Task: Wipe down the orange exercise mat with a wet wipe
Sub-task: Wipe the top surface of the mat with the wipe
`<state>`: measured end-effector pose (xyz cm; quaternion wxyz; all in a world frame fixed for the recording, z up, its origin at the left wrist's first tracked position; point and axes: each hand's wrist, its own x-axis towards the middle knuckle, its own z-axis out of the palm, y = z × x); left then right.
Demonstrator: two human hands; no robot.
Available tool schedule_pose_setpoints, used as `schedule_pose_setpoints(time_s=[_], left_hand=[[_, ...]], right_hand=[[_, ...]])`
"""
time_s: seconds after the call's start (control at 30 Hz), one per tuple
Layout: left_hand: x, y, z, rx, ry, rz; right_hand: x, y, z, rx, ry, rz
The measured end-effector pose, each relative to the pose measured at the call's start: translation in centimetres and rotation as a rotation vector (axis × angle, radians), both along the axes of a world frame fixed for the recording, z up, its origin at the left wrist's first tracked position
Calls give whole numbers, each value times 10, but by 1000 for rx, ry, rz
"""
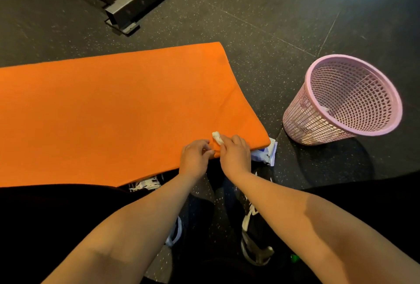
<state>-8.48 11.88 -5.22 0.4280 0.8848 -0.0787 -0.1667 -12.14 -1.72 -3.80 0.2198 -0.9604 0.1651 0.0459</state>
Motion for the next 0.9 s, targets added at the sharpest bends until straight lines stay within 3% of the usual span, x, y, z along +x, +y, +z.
schedule_pose_setpoints(time_s=[0.33,0.43,0.57,0.7,0.9], left_hand=[[29,-61,18,-170,40,33],[28,-80,9,-197,36,-49],[20,-82,-10,-186,52,-121],[15,-78,-22,-221,11,-40],[25,-83,-30,-47,68,-135]], right_hand=[[35,-39,13,90,-70,-199],[39,-54,8,49,-16,-208],[34,-61,-9,205,69,-246],[23,-53,-19,227,73,-238],[15,-53,-25,314,68,-168]])
